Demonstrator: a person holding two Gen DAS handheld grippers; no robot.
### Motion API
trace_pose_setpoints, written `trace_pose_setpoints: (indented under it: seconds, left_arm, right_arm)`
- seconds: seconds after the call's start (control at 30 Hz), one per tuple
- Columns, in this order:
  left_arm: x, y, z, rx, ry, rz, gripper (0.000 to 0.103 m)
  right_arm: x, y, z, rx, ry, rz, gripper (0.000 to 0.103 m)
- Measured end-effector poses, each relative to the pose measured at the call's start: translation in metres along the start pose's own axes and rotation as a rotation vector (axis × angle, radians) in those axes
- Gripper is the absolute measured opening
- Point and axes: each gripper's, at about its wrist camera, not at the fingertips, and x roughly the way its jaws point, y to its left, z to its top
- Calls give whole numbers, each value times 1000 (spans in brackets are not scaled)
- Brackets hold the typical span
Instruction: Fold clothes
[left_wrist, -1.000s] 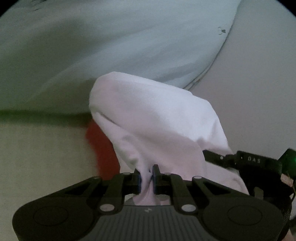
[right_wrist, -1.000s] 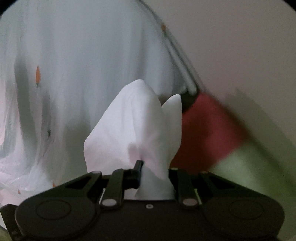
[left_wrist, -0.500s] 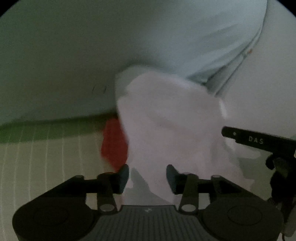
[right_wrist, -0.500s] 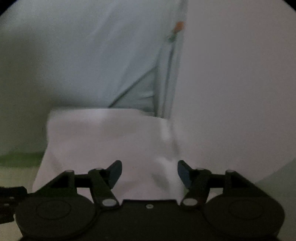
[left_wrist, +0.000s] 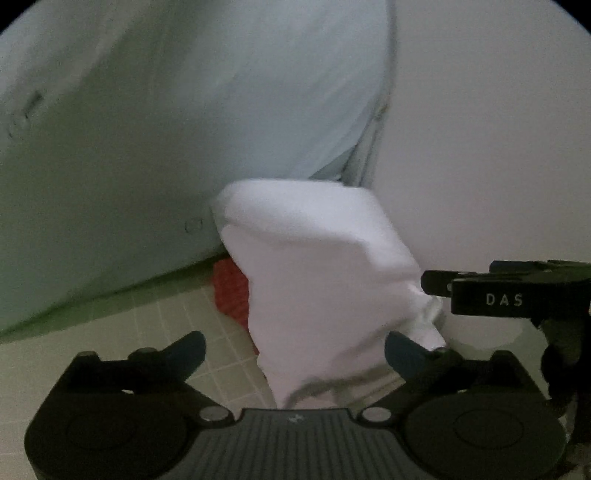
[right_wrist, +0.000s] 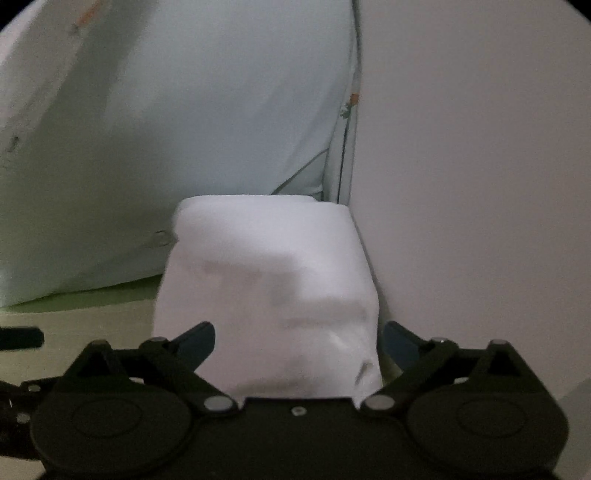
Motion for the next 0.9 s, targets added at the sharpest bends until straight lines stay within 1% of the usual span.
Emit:
trace_pose_setpoints:
  seconds: [0.07, 0.2, 0.3, 0.4, 0.47, 0.57, 0.67, 0.9]
  left_arm:
    - [-15, -7, -8, 12, -7, 4, 103]
    - [-41, -17, -26, -8, 13, -2, 103]
    - [-55, -26, -40, 16, 32, 29, 103]
    - [-66, -29, -52, 3, 39, 44, 103]
    - [-69, -32, -55, 0, 37, 47, 103]
    - [-73, -37, -57, -1, 32, 48, 103]
    - [-76, -41, -59, -1, 28, 49, 103]
    - [-84, -52, -65, -3, 17, 51, 103]
  right_arm:
    - [-18, -2, -7, 29, 4, -7, 98]
    - [-63, -5, -32, 82, 37, -26, 98]
    - [-93, -4, -55, 82, 45, -34, 98]
    - [-117, -2, -79, 66, 65, -23, 97]
    - [-125, 0, -93, 84, 83, -27, 97]
    - [-131, -1, -112, 121, 125, -1, 97]
    - [-132, -2, -118, 106, 142, 15, 97]
    - [-139, -9, -120, 92, 118, 26, 98]
